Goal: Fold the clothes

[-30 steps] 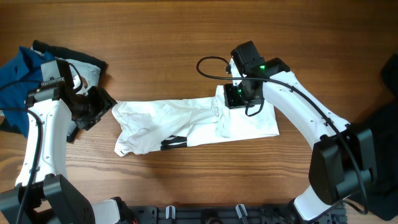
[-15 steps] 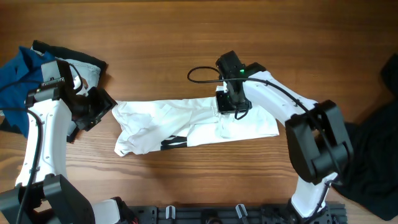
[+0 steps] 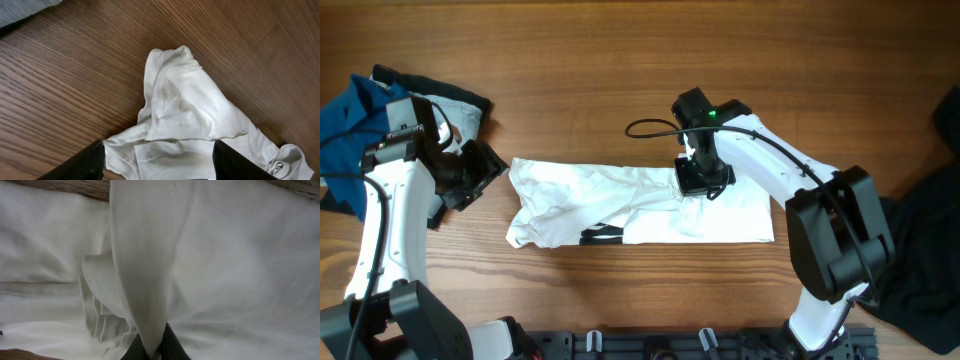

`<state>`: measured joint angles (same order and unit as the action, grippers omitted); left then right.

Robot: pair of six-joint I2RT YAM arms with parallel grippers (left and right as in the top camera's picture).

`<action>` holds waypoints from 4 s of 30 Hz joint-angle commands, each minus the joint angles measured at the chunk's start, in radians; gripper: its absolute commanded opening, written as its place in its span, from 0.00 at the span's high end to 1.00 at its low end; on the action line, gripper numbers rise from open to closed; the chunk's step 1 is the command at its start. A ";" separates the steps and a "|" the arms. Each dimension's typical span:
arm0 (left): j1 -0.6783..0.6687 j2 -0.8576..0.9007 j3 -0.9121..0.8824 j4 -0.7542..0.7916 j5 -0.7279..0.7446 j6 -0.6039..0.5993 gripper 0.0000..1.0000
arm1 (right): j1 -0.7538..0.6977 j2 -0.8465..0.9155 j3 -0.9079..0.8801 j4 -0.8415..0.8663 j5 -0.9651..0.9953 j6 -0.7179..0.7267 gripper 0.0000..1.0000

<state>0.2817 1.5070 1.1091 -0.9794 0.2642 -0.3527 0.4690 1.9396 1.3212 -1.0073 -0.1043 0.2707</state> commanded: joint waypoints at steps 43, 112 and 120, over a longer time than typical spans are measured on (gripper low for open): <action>-0.005 -0.001 0.005 -0.023 0.016 0.009 0.30 | 0.131 -0.070 -0.151 0.220 -0.227 -0.203 0.84; -0.901 0.324 0.349 0.019 0.269 -0.188 0.88 | -0.273 -0.196 -0.002 -0.060 0.211 -0.062 0.38; -0.910 0.312 0.351 0.066 0.284 -0.100 0.62 | -0.273 -0.196 -0.001 -0.050 0.208 -0.059 0.36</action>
<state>-0.6338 1.8206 1.4448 -0.9047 0.5396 -0.5335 0.2008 1.7336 1.3300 -1.0691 0.1192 0.2214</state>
